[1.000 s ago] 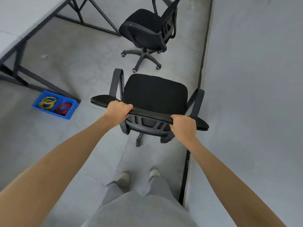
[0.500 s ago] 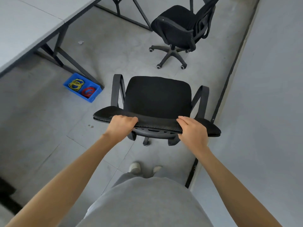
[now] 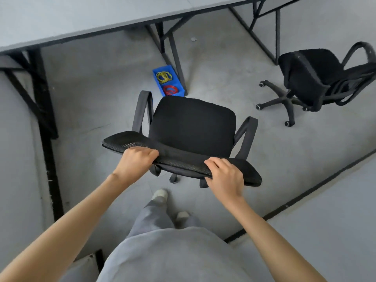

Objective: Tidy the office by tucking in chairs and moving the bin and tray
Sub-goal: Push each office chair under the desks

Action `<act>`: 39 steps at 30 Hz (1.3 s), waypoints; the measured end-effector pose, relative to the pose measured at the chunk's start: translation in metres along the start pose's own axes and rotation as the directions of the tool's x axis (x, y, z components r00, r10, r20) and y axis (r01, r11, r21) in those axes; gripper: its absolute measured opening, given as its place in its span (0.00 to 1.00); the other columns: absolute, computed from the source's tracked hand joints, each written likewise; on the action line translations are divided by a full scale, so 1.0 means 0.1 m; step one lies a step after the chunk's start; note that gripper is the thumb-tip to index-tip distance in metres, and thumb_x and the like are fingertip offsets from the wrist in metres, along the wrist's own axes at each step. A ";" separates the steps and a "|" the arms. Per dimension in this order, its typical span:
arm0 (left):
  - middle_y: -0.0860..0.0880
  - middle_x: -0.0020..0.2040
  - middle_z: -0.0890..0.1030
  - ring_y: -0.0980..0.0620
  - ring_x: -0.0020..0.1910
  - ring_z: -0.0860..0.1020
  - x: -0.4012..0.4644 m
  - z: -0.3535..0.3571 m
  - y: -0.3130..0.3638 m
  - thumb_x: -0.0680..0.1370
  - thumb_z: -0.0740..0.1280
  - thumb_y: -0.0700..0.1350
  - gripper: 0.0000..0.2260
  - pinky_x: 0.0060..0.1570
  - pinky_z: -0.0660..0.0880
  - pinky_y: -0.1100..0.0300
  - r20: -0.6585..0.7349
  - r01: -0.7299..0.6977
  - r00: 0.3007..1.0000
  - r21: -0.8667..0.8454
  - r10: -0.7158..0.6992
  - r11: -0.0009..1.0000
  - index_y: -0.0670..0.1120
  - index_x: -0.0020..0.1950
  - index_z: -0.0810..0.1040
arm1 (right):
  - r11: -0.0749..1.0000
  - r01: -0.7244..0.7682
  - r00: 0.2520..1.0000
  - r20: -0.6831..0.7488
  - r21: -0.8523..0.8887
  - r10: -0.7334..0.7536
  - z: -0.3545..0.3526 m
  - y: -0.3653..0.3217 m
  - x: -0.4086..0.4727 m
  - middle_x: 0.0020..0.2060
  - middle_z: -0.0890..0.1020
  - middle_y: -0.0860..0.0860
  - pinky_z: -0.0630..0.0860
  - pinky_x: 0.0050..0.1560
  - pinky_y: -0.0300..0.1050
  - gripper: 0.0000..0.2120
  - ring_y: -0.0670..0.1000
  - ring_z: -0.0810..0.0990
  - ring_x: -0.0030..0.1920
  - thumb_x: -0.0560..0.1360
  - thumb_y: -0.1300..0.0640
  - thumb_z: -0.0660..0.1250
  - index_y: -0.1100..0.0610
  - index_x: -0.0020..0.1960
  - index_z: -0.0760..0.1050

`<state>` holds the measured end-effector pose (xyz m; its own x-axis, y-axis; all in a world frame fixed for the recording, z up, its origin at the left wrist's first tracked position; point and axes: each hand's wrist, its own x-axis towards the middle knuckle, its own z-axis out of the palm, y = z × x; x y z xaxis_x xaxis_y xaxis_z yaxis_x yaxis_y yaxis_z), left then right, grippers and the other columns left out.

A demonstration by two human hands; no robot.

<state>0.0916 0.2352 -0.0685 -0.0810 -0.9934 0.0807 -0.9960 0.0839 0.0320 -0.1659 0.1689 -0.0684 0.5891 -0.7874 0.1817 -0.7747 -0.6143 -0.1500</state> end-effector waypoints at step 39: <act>0.50 0.32 0.78 0.49 0.31 0.77 -0.28 -0.14 -3.28 0.72 0.53 0.63 0.23 0.18 0.66 0.61 -0.249 0.374 0.907 0.107 -0.339 0.921 0.45 0.41 0.75 | 0.784 0.618 0.761 -0.292 0.055 -0.580 1.07 -1.94 3.37 0.32 0.83 0.47 0.70 0.27 0.37 0.24 0.49 0.82 0.34 0.76 0.38 0.55 0.55 0.40 0.80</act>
<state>0.4215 0.2362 -0.0677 0.2736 -0.9103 0.3106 -0.9521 -0.3021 -0.0466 0.2076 0.0169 -0.0823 0.8301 -0.2276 0.5091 -0.2303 -0.9713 -0.0588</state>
